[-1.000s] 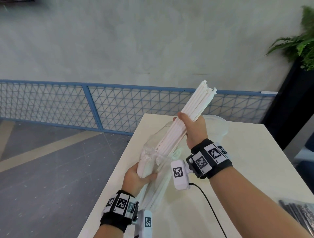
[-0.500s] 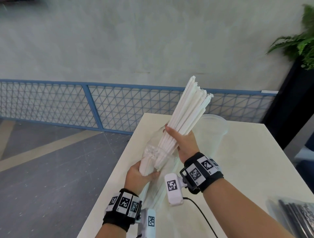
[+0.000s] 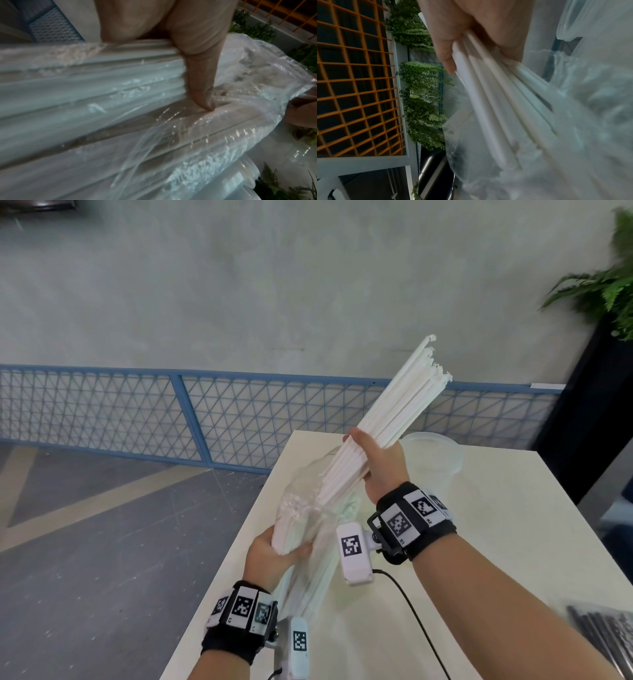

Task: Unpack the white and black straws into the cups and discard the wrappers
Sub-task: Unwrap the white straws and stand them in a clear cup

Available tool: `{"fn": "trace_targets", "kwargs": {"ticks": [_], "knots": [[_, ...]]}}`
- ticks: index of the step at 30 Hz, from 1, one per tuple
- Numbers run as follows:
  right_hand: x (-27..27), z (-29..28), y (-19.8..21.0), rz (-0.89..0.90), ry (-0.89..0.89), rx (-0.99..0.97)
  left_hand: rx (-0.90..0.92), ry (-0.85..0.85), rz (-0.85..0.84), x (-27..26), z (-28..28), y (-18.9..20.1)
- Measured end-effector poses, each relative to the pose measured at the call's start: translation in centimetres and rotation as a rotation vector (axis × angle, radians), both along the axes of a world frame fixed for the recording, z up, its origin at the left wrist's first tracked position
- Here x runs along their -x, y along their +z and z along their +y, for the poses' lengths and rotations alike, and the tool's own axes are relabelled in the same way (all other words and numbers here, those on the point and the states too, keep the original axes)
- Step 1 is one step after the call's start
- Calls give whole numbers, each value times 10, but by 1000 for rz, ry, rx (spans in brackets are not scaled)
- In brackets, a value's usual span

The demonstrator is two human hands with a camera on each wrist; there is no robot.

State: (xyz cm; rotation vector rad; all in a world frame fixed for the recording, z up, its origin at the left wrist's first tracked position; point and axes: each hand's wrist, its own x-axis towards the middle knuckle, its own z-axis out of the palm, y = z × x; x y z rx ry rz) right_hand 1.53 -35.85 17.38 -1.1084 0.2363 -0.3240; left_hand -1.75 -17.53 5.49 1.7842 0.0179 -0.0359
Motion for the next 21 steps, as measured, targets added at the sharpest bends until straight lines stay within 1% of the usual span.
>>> {"fn": "trace_targets", "kwargs": {"ticks": [2,5,10,15,17,21], "knots": [[-1,-1,6,-6,-2,4,20,5,7,-2,0,-1],[-4,-6,17,-38,-32,-55,61,15,18,-3,1,-2],[-7,-17,29,-83,-35,-92,154,108,66,-5,12,-3],[-9,-22,20,-7,-72,-177,163,104,52,-6,11,-3],[-10,-26,16,18,-93,-169,158,103,46,-6,8,-3],[-9,-39,21,28,-161,-186,151,151,37,-7,11,-6]]}}
